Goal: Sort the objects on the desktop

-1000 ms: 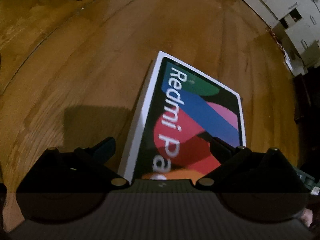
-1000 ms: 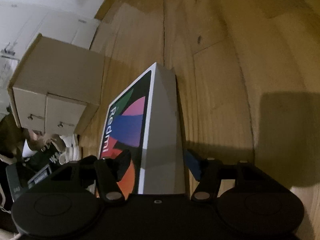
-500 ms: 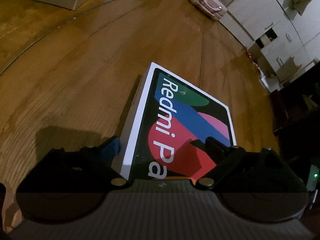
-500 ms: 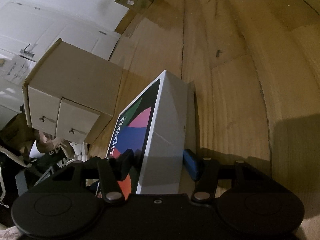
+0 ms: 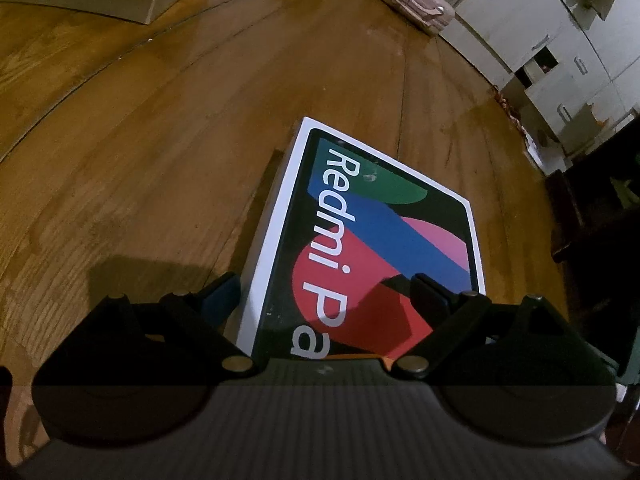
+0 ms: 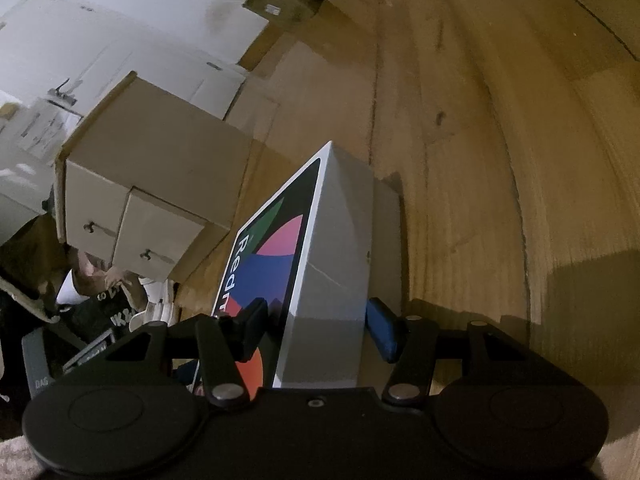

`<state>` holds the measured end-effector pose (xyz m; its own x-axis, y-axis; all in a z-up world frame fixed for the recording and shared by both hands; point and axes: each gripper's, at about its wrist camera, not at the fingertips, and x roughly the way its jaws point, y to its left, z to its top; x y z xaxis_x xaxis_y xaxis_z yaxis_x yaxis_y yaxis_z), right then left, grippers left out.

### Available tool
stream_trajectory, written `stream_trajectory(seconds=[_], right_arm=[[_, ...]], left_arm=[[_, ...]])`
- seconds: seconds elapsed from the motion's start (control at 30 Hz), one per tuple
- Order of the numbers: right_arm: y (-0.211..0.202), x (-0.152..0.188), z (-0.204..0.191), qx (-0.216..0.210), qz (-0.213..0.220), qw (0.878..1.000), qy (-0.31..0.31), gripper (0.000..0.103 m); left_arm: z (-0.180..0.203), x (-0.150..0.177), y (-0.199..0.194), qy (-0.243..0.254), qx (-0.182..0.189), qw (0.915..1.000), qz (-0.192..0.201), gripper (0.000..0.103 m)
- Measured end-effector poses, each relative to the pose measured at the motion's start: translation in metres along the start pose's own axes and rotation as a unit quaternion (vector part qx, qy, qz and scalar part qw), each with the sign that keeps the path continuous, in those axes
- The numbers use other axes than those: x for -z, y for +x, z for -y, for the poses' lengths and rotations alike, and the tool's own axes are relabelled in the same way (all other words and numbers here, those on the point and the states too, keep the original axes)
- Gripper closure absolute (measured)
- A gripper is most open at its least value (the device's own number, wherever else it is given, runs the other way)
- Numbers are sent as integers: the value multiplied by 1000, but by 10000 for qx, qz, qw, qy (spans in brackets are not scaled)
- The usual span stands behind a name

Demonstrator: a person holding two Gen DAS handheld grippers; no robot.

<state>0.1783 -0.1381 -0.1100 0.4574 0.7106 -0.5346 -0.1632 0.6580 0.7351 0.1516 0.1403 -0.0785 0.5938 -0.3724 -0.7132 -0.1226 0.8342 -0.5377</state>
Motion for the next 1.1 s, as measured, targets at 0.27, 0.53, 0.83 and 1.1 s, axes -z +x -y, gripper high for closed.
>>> stream_trajectory(seconds=[0.27,0.53,0.83,1.1], right_arm=[[-11,2,-11,-22,93,10000,-15,44],[-17,11,-9,91,277,9995,129,44],[-12,15,5,44,357,9983,463,44],[-9,19,17,-116,373,9967,717,43]], left_arm=[[6,10,-12,96,22,9999,-89,11],[18,6,-8,272,-82,9996,67,11],[26,1,-15,338,-122,9991,234,11],[23,0,-21,190,54,9994,291,11]])
